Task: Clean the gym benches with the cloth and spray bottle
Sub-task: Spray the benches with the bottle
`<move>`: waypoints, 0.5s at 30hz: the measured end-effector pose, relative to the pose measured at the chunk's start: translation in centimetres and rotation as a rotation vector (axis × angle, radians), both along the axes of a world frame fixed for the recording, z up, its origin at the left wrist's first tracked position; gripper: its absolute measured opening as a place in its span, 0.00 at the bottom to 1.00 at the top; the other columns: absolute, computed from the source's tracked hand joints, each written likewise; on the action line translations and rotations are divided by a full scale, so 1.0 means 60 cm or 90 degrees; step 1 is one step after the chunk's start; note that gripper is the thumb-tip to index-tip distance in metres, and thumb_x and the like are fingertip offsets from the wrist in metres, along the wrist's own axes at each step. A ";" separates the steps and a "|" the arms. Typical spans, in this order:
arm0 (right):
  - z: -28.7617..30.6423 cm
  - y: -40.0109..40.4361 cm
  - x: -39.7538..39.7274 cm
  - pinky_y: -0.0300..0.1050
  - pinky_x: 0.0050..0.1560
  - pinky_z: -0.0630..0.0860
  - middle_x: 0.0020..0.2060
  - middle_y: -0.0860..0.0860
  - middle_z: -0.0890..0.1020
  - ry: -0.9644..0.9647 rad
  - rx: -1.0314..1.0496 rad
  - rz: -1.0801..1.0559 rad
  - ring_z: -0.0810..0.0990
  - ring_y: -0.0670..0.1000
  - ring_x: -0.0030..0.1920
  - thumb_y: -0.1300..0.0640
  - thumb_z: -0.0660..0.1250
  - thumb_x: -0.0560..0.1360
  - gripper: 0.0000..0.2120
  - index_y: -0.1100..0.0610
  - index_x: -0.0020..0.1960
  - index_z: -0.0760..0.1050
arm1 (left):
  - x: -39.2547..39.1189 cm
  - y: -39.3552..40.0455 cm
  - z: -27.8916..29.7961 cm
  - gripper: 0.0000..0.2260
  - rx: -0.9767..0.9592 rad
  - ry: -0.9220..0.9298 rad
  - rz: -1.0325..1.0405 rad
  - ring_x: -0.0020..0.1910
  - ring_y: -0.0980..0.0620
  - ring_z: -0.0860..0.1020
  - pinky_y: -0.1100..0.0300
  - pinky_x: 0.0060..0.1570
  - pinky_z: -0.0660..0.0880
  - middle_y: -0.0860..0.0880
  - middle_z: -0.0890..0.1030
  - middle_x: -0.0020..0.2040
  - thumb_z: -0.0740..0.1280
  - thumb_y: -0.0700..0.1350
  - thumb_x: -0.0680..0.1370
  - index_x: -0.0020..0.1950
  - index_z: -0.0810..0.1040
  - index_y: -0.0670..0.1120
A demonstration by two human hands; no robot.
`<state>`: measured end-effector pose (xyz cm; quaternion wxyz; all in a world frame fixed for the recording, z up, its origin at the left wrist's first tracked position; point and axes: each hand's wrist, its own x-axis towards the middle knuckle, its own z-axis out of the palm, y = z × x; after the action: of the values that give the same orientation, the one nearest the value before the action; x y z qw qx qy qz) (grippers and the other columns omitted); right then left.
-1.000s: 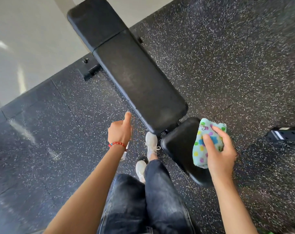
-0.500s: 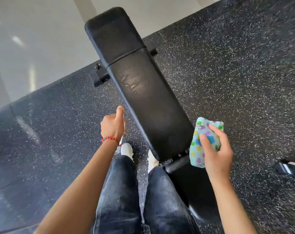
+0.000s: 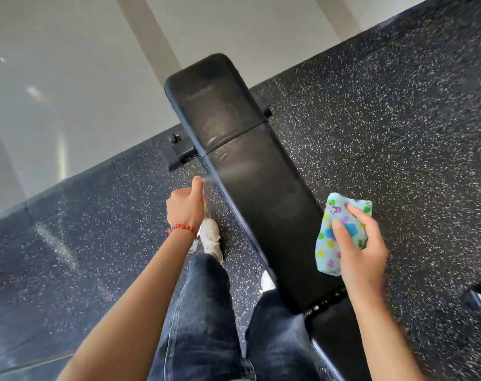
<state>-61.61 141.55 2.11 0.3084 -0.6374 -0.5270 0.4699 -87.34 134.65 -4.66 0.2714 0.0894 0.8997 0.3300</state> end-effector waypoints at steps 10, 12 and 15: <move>-0.008 0.028 -0.196 0.21 0.41 0.70 0.49 0.33 0.76 0.009 -0.010 -0.025 0.75 0.28 0.48 0.59 0.69 0.72 0.14 0.43 0.53 0.76 | -0.197 0.072 -0.020 0.28 -0.001 0.005 -0.017 0.21 0.51 0.64 0.60 0.27 0.62 0.53 0.66 0.17 0.53 0.67 0.67 0.16 0.62 0.47; -0.008 0.038 -0.222 0.23 0.40 0.71 0.50 0.35 0.76 0.024 -0.024 -0.023 0.76 0.30 0.48 0.58 0.69 0.72 0.14 0.41 0.52 0.75 | -0.228 0.085 -0.028 0.28 0.005 -0.012 -0.013 0.20 0.51 0.64 0.61 0.27 0.63 0.53 0.66 0.13 0.53 0.64 0.68 0.15 0.69 0.47; -0.008 0.055 -0.249 0.23 0.39 0.71 0.51 0.37 0.77 0.028 -0.026 -0.014 0.76 0.30 0.47 0.58 0.69 0.73 0.14 0.41 0.52 0.75 | -0.261 0.101 -0.031 0.24 0.015 -0.024 -0.009 0.20 0.52 0.63 0.62 0.27 0.62 0.53 0.64 0.13 0.55 0.60 0.69 0.15 0.71 0.54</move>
<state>-76.57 144.85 1.64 0.3119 -0.6387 -0.5031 0.4915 -102.99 140.68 -6.52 0.2897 0.0922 0.8898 0.3404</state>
